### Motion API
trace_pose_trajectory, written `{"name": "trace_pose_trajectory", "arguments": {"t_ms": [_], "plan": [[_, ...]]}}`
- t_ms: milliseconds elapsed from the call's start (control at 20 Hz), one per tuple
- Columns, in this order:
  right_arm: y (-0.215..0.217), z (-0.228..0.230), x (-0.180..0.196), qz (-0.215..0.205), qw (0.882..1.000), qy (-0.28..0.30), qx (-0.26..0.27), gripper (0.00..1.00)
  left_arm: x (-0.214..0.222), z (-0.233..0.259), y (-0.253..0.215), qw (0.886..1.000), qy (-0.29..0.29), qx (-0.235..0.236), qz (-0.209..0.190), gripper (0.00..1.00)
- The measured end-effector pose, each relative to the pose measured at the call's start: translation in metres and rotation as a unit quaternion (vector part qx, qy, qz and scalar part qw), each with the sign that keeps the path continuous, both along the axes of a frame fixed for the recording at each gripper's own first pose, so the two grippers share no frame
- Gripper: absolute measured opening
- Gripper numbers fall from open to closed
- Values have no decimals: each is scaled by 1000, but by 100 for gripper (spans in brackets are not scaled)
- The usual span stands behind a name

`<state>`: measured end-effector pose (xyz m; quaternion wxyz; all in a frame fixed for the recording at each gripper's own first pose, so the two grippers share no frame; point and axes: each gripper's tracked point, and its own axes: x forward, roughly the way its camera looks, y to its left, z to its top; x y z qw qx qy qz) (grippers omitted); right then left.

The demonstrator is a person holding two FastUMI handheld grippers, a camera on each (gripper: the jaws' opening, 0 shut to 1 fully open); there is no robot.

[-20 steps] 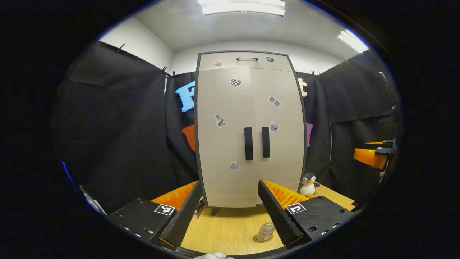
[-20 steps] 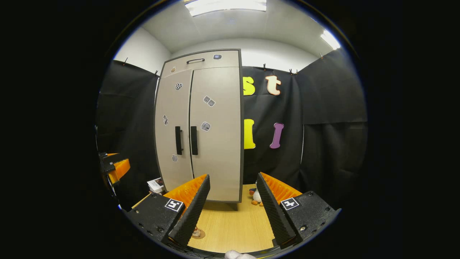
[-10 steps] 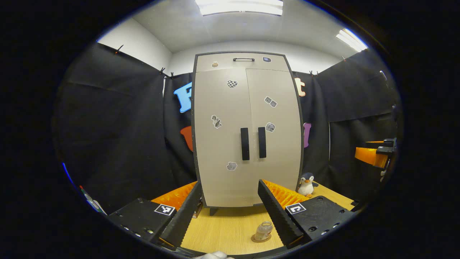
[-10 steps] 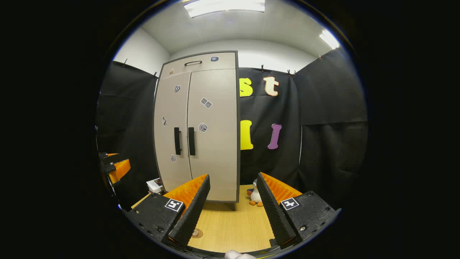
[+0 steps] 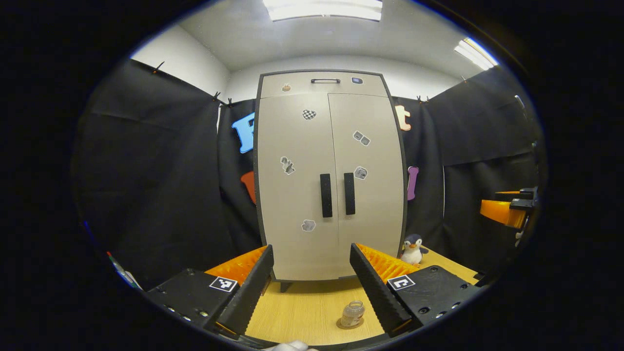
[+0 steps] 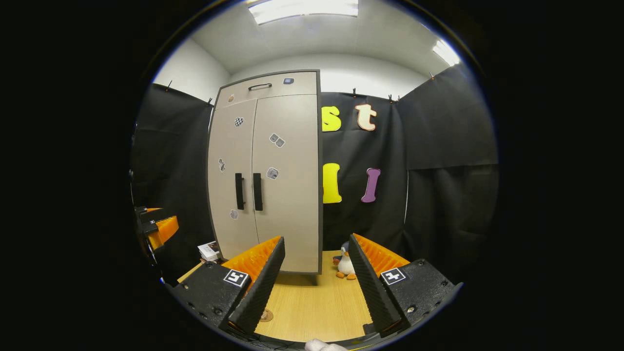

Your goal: Grasp the bottle in the cabinet with the left hand and place it on the coaster, then close the right door with the right hand and the left door with the left hand.

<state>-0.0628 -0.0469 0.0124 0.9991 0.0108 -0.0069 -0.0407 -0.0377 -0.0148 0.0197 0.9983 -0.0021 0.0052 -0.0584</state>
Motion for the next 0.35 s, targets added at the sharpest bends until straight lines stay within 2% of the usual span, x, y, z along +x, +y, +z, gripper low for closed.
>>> {"name": "trace_pose_trajectory", "arguments": {"t_ms": [350], "plan": [[4,-1,2,8,1000,0,-4,81,-1,-1,2,1000,0,2,11,95]]}}
